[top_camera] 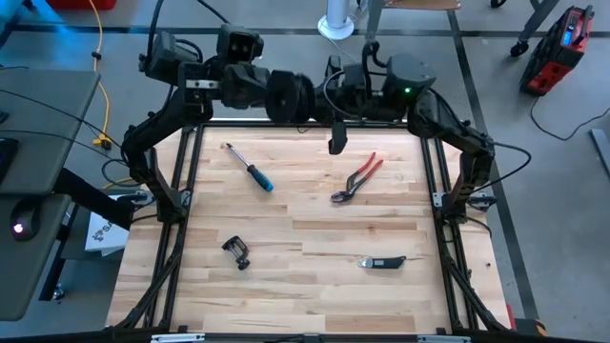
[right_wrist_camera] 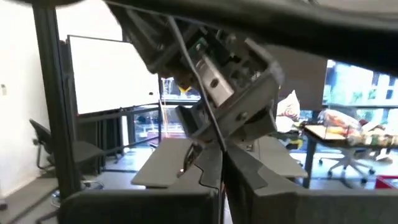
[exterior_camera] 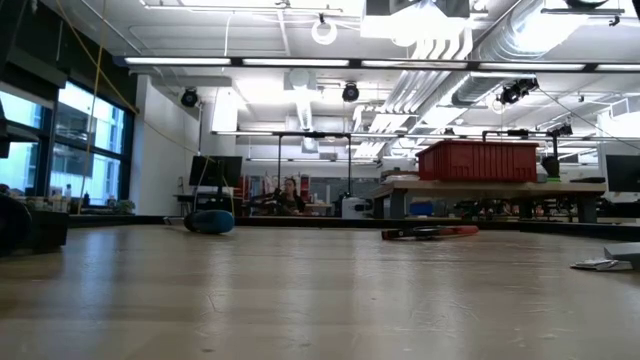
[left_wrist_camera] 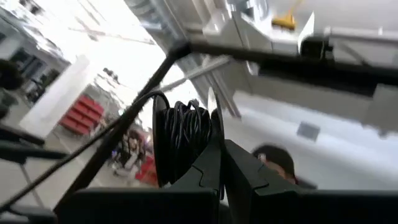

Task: Coil cords
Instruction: Coil the black wire onto the black spool

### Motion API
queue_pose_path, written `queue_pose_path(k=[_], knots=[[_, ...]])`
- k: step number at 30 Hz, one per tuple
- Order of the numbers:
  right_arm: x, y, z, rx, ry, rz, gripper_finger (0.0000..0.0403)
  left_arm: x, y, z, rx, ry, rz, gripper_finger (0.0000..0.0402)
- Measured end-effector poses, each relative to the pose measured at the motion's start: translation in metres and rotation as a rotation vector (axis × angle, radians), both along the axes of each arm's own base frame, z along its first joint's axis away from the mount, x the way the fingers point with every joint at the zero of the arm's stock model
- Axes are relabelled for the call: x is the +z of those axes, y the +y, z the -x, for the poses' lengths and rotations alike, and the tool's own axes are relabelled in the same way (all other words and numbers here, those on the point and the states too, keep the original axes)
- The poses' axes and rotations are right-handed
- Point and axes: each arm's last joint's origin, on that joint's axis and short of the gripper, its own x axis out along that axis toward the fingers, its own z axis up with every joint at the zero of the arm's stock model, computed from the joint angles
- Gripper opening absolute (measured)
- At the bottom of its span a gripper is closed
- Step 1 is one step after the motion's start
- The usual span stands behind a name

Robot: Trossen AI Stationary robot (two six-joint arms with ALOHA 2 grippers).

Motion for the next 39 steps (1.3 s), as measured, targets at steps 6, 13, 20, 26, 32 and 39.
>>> queue_pose_path(k=[6,13,20,26,32,39], knots=[[-0.001,0.012,-0.004,0.057,-0.005,-0.071,0.0001,-0.001,0.016,-0.002,0.100,0.002,0.079,0.0001],[0.008,0.024,-0.002,0.091,-0.087,-0.108,0.0000,0.000,0.038,0.007,0.164,-0.005,0.045,0.0001],[0.002,0.021,-0.013,0.051,-0.099,-0.188,0.0000,-0.011,0.045,-0.007,0.088,0.086,0.056,0.0001],[0.003,0.022,-0.014,0.054,-0.115,-0.212,0.0000,-0.012,0.048,-0.006,0.036,0.096,-0.001,0.0001],[0.006,0.026,-0.012,0.197,-0.131,-0.176,0.0000,-0.009,0.048,0.001,-0.018,0.053,-0.110,0.0001],[0.000,0.022,-0.018,0.095,-0.110,-0.141,0.0000,0.000,0.043,0.009,0.011,-0.078,-0.051,0.0001]])
